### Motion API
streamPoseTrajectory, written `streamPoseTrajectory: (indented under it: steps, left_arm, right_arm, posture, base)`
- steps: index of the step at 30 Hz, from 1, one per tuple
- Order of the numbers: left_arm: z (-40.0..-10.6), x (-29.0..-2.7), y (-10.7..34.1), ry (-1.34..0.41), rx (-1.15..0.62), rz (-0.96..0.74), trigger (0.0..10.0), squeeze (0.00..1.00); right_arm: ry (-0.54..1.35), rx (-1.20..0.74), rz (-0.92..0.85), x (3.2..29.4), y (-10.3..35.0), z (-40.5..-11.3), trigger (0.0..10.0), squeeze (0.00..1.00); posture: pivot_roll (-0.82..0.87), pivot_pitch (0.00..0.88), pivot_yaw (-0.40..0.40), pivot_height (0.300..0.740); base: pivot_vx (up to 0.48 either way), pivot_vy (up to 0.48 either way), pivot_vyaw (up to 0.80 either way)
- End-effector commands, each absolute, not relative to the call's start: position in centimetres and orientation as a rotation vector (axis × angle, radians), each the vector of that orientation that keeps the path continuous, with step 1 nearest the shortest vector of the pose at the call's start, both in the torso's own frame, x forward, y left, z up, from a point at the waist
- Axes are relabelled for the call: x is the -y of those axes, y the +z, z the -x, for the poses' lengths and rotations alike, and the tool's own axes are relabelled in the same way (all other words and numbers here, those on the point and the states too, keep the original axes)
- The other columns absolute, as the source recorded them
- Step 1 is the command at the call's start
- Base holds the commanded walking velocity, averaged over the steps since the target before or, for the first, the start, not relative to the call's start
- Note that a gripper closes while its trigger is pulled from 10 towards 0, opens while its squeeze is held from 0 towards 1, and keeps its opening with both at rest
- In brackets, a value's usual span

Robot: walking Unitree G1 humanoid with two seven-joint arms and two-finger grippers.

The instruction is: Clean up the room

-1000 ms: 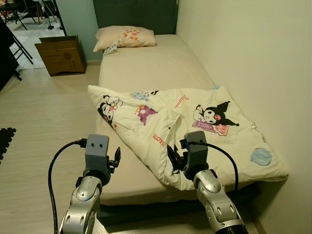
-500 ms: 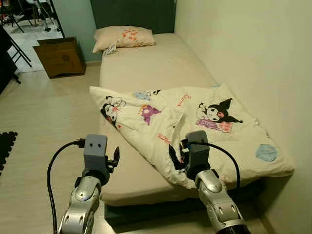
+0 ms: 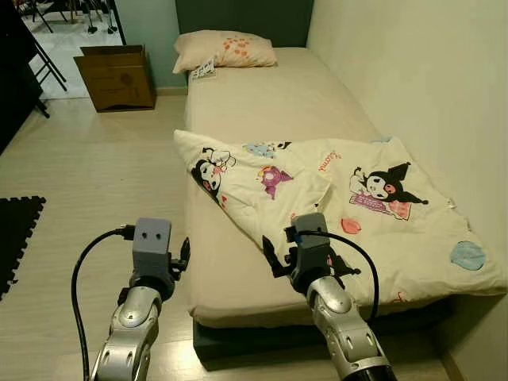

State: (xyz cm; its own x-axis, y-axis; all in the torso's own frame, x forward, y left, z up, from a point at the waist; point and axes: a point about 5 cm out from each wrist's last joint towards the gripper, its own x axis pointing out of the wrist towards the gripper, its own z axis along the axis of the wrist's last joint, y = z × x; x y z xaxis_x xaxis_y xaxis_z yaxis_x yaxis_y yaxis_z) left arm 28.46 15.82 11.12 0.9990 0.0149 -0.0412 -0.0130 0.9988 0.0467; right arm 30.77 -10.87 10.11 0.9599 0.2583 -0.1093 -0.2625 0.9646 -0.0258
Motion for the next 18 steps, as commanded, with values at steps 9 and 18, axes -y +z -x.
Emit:
streamPoseTrajectory:
  steps: [9, 18]
  left_arm:
    - [-28.31, -15.81, 10.89, 0.003, -0.05, -0.069, 10.0, 0.0]
    - [-28.31, -15.69, 10.89, -0.004, -0.051, -0.066, 10.0, 0.0]
  right_arm:
    - [0.266, -0.131, 0.056, 11.16, 9.41, -30.53, 10.0, 0.0]
    - [0.28, -0.129, 0.06, 10.93, 9.31, -30.36, 10.0, 0.0]
  posture:
    - [-0.08, 0.137, 0.021, 0.74]
    - [-0.08, 0.139, 0.026, 0.74]
  base:
    - [0.233, 0.0, 0.0]
    - [0.385, 0.0, 0.55]
